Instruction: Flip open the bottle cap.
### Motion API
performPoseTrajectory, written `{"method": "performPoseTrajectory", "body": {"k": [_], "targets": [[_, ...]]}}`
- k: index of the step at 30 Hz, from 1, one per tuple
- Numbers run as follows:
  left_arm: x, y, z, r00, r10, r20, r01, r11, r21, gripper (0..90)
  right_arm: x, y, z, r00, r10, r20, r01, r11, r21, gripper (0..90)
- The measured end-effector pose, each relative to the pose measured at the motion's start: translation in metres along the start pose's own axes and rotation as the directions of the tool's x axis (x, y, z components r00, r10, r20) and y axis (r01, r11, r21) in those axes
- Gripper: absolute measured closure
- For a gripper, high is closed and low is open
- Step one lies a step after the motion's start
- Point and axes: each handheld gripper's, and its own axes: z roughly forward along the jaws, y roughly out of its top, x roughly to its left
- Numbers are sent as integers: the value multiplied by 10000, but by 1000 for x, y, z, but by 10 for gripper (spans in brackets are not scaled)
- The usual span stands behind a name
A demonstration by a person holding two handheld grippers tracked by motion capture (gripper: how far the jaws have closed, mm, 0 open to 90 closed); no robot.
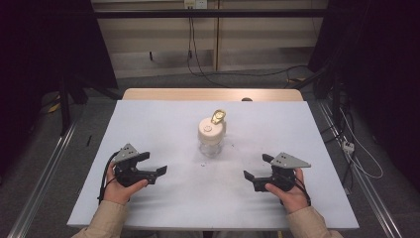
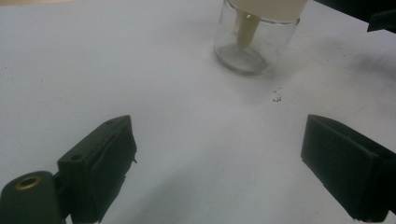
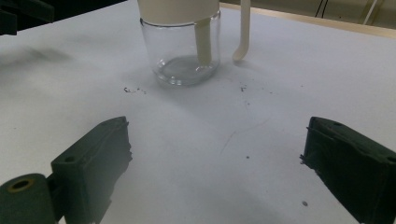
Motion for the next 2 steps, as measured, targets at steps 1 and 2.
{"method": "performPoseTrajectory", "body": {"k": [1, 2], "targets": [[0, 0, 0, 10000, 2, -21, -2, 10000, -11, 92, 0, 0, -1, 10000, 10, -2, -10, 10000, -10, 64], [0, 0, 0, 10000, -5, -49, 5, 10000, -21, 89, 0, -1, -2, 10000, 49, 3, -49, 10000, -51, 64]]}}
